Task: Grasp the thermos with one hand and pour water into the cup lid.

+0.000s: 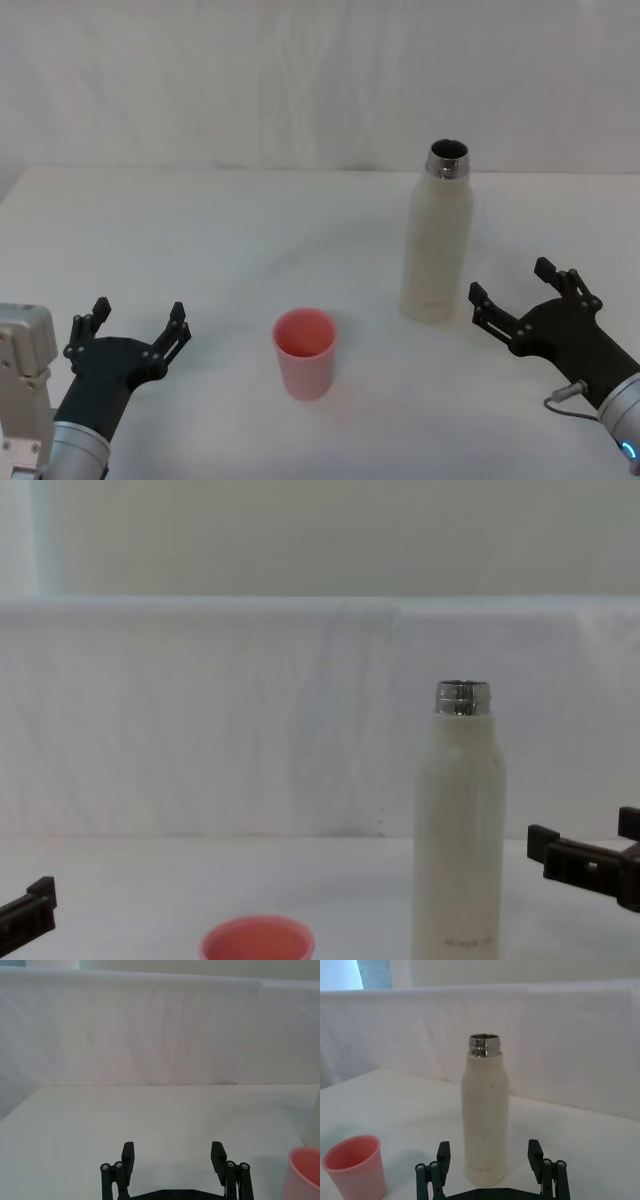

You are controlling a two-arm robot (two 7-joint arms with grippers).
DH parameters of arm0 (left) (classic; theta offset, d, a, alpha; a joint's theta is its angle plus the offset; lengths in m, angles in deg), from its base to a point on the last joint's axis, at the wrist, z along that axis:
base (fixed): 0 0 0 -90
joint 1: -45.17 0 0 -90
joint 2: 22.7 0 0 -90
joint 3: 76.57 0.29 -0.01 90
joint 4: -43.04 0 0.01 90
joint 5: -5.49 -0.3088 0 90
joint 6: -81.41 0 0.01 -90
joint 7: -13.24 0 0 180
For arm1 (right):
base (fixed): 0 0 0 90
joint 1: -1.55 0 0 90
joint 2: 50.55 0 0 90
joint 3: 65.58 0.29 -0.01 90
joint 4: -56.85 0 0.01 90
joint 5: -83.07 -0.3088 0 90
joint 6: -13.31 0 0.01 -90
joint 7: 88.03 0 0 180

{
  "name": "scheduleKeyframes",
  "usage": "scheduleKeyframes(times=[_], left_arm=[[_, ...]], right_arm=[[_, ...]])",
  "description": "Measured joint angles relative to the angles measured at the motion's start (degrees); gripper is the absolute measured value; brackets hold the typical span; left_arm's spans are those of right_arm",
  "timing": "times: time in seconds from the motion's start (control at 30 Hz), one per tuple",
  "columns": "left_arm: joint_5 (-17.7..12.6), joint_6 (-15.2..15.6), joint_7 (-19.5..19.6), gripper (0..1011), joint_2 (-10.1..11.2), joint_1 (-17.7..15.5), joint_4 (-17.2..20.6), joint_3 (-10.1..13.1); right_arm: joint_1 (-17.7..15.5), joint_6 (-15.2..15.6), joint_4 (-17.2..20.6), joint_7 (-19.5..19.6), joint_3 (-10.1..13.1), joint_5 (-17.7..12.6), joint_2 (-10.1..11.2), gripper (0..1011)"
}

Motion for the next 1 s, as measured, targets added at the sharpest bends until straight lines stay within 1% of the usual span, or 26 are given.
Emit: scheduleKeyframes(times=[0.27, 0.37, 0.5, 0.7, 1.0], left_arm=[[0.00, 0.00, 0.00, 1001, 0.00, 0.00, 0.00, 0.00], [0.00, 0.00, 0.00, 1001, 0.00, 0.00, 0.00, 0.00], [0.00, 0.00, 0.00, 1001, 0.00, 0.00, 0.00, 0.00], [0.00, 0.00, 0.00, 1001, 0.00, 0.00, 0.00, 0.00], [0.00, 0.00, 0.00, 1001, 0.00, 0.00, 0.00, 0.00]], right_arm=[[2.18, -0.90, -3.77, -1.70, -0.89, -2.15, 0.77, 1001], [3.72, -1.28, -5.88, -2.04, -1.63, -2.70, 0.88, 1001], [4.92, -1.39, -7.41, -2.07, -2.28, -2.91, 0.89, 1001], [7.81, -1.38, -10.41, -2.06, -3.65, -2.98, 0.70, 1001], [10.83, -0.80, -12.91, -1.79, -4.85, -2.80, 0.38, 1001]])
